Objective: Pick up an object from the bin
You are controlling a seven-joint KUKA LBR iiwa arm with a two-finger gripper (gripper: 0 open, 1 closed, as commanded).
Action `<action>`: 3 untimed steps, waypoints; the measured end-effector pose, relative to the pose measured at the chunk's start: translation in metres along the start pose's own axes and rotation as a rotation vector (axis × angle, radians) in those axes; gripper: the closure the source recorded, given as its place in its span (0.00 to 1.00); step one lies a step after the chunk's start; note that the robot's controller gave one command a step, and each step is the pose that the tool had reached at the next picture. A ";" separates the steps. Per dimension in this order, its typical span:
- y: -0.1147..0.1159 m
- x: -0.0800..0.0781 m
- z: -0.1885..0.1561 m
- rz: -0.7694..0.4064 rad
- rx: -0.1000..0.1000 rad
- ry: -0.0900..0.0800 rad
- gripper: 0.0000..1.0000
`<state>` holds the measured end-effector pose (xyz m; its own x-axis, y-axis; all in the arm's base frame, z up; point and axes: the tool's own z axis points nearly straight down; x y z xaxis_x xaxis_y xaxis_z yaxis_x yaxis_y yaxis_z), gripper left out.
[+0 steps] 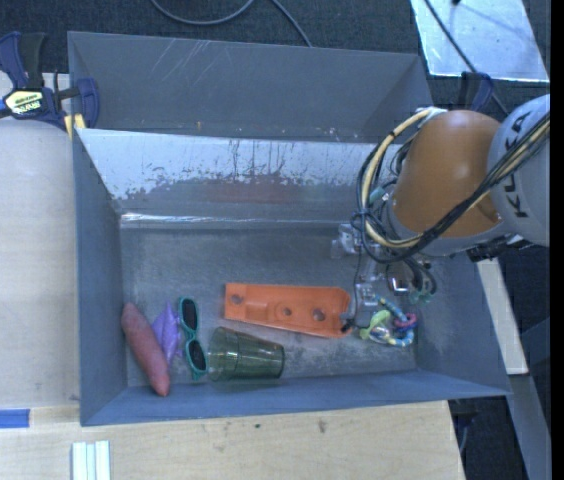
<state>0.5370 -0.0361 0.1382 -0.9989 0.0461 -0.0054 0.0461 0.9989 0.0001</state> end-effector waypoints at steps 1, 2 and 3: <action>0.026 0.008 0.005 -0.065 0.001 0.009 0.00; 0.035 0.002 -0.012 -0.034 0.000 -0.004 0.00; 0.056 -0.020 0.060 -0.028 0.001 0.001 0.00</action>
Offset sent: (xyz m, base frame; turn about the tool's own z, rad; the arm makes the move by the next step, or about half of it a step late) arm 0.0033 0.0426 -0.0149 0.1150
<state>0.5603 0.0186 0.0778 -0.9998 0.0184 -0.0047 0.0184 0.9998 -0.0007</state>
